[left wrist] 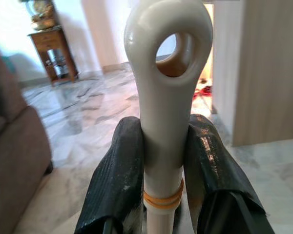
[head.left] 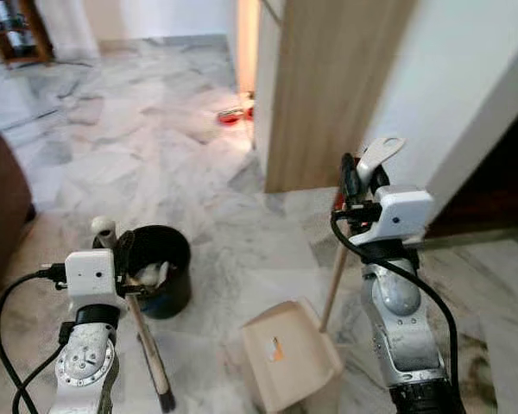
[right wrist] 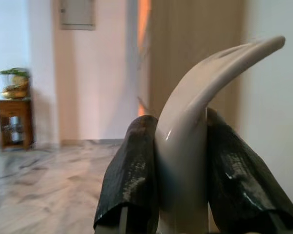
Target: Sweep floor
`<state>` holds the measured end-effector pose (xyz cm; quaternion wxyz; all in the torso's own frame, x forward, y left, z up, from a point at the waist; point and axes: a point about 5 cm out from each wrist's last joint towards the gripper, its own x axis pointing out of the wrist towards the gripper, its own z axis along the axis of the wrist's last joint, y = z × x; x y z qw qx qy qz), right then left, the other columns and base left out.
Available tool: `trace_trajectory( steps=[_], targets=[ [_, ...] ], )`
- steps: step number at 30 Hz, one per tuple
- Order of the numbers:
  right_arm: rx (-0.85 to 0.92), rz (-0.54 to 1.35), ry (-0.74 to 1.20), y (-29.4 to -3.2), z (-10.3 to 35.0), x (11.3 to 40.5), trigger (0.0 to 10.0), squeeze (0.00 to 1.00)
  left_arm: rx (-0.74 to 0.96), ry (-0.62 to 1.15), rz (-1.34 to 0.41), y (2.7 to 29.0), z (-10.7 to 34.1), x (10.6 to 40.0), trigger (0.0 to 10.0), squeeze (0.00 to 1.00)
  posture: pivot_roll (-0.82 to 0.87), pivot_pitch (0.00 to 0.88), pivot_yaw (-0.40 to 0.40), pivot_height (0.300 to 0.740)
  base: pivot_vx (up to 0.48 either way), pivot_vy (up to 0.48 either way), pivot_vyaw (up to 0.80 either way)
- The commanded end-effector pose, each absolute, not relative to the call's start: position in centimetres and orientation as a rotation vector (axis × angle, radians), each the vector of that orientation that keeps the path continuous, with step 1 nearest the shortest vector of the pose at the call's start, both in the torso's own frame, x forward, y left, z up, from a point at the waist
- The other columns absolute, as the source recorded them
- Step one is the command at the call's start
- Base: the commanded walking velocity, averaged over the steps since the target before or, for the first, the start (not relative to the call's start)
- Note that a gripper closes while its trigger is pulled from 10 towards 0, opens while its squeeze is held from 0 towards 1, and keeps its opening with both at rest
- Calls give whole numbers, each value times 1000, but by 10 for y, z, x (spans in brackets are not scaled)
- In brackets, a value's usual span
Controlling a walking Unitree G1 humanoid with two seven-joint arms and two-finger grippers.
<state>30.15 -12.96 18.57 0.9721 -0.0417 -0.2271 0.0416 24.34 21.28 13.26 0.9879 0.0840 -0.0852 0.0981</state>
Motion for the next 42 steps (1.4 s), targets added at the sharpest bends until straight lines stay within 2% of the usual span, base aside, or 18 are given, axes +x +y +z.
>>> trace_trajectory(
  steps=[1,11,31,35,42],
  targets=[
    [-101,73,-492,-134,193,299,10000,0,182,-211,187,209,139,244,10000,0,2,59,-14,740,0,0,-800],
    [-105,72,-497,-133,194,300,10000,0,188,-211,185,210,139,243,10000,0,1,48,-14,740,0,0,-800],
    [-102,64,-498,-132,197,303,10000,0,198,-215,195,212,141,246,10000,0,-2,92,-17,740,0,0,-800],
    [-103,62,-496,-133,197,303,10000,0,188,-215,194,212,141,246,10000,0,-2,97,-16,740,0,-368,-800],
    [-102,62,-494,-133,197,303,10000,0,186,-215,196,212,141,246,10000,0,1,97,-17,740,0,0,-800]
  ],
)
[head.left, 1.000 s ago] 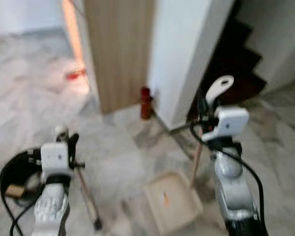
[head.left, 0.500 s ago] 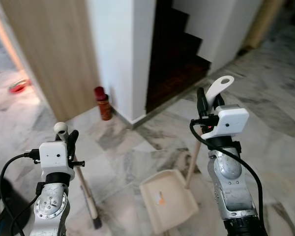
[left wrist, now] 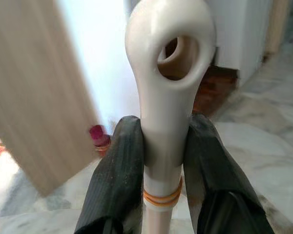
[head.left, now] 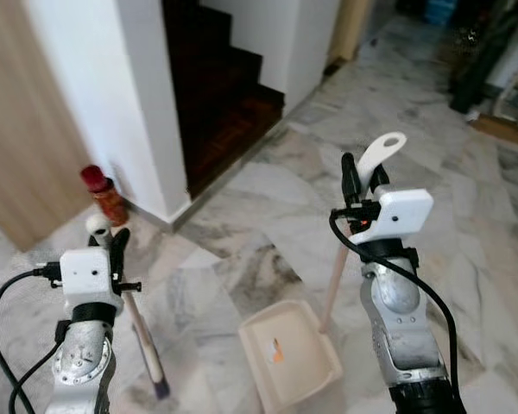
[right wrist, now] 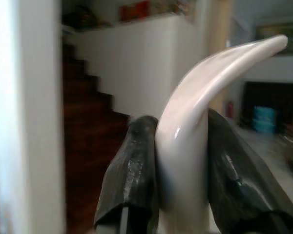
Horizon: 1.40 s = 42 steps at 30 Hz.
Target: Sweep floor
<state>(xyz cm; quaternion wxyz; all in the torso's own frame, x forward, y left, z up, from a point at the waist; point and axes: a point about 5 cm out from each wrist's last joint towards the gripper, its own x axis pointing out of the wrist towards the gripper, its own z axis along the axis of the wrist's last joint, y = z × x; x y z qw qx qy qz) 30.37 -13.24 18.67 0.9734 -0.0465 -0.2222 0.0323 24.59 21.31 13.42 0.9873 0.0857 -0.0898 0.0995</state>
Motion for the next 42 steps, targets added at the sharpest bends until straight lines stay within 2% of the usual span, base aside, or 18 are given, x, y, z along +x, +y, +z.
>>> trace_trajectory(
  steps=[1,35,42],
  targets=[
    [-102,62,-494,-133,197,303,10000,0,186,-215,196,212,141,246,10000,0,1,97,-17,740,0,0,-800],
    [-104,91,-510,-126,200,300,10000,0,167,-212,174,209,141,245,10000,0,-3,71,-14,740,0,0,-800],
    [-122,153,-545,-112,205,297,10000,0,166,-211,173,209,142,247,10000,0,-4,78,-13,740,273,0,0]
  ],
)
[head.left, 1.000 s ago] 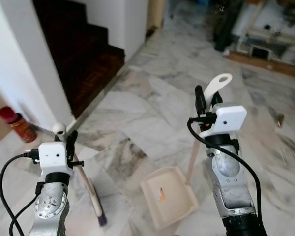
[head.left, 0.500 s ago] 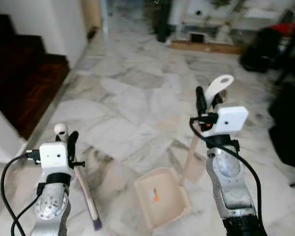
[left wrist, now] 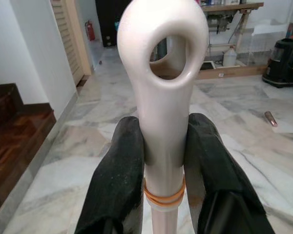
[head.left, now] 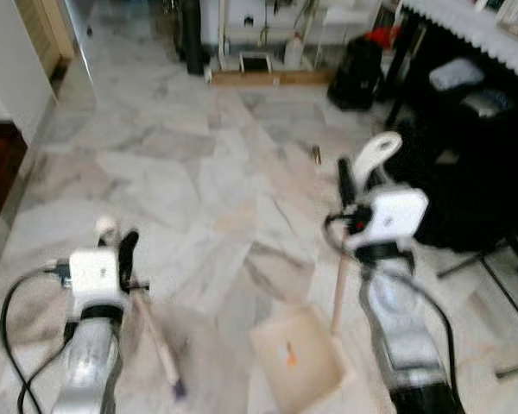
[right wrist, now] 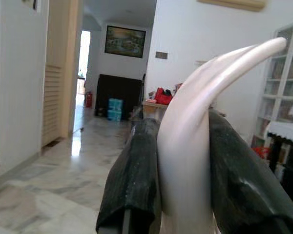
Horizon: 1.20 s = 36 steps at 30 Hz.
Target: Sweep floor
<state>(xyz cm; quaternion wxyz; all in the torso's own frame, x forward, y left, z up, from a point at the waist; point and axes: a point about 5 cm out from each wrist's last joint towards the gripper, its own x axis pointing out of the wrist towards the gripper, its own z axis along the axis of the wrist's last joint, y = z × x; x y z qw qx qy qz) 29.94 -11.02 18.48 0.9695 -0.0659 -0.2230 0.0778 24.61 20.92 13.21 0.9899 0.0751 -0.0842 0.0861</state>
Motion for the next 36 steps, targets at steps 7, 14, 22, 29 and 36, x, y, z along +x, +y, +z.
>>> trace_trajectory(
  steps=[7,14,22,29,36],
  targets=[
    [-103,190,-556,-105,208,295,10000,0,167,-205,180,210,141,246,10000,0,-1,86,-14,740,360,0,0],
    [-91,209,-546,-103,208,296,10000,0,166,-206,181,210,141,247,10000,0,-2,92,-17,740,385,0,0],
    [-90,213,-535,-103,207,297,10000,0,162,-204,181,210,141,247,10000,0,-2,96,-19,740,386,0,0],
    [-91,217,-532,-102,207,297,10000,0,162,-202,181,210,141,248,10000,0,-2,100,-18,740,386,0,0],
    [-88,231,-541,-99,208,296,10000,0,161,-202,179,210,140,248,10000,0,-1,100,-18,740,387,0,0]
  ],
)
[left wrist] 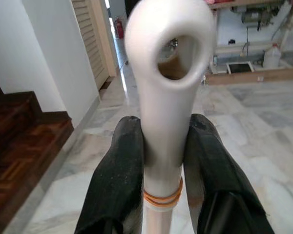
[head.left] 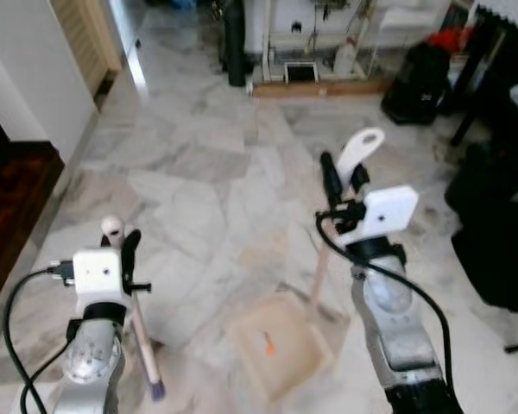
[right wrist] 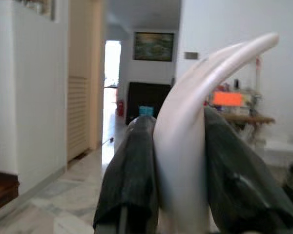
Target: Sweep floor
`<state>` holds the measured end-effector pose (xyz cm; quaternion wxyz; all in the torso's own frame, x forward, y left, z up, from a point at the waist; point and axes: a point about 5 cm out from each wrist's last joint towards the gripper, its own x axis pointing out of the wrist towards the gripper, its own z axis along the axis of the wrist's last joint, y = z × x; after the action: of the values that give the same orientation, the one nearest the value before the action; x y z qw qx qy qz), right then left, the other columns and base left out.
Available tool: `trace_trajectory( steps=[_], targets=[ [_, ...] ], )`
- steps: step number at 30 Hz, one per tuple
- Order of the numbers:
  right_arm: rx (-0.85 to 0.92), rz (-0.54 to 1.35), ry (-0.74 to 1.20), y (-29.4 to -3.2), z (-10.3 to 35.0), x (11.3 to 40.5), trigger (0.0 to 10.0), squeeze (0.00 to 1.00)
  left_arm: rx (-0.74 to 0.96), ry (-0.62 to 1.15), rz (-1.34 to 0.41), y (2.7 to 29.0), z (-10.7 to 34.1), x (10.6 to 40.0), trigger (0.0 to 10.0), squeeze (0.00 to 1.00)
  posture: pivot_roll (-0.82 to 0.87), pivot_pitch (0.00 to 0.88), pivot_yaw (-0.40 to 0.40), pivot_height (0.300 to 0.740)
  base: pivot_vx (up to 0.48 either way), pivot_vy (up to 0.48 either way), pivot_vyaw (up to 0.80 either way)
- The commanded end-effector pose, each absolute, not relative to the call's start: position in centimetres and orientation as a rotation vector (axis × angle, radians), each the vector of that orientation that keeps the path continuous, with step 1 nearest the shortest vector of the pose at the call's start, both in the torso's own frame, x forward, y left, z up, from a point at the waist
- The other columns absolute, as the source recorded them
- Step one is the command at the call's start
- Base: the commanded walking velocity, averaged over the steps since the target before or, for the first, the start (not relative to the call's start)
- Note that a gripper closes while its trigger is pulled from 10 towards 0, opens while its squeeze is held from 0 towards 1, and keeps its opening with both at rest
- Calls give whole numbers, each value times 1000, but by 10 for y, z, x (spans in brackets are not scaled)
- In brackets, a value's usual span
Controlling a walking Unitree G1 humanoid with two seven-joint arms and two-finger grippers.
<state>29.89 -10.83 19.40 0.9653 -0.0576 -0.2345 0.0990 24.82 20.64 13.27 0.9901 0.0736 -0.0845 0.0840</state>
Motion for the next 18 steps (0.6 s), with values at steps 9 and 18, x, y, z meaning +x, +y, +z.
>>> trace_trajectory(
  steps=[9,18],
  targets=[
    [-82,238,-534,-98,206,296,10000,0,161,-202,180,210,140,247,10000,0,0,96,-18,740,385,0,0],
    [-75,250,-528,-97,205,295,10000,0,158,-202,176,209,140,247,10000,0,-1,84,-17,740,387,0,0]
  ],
)
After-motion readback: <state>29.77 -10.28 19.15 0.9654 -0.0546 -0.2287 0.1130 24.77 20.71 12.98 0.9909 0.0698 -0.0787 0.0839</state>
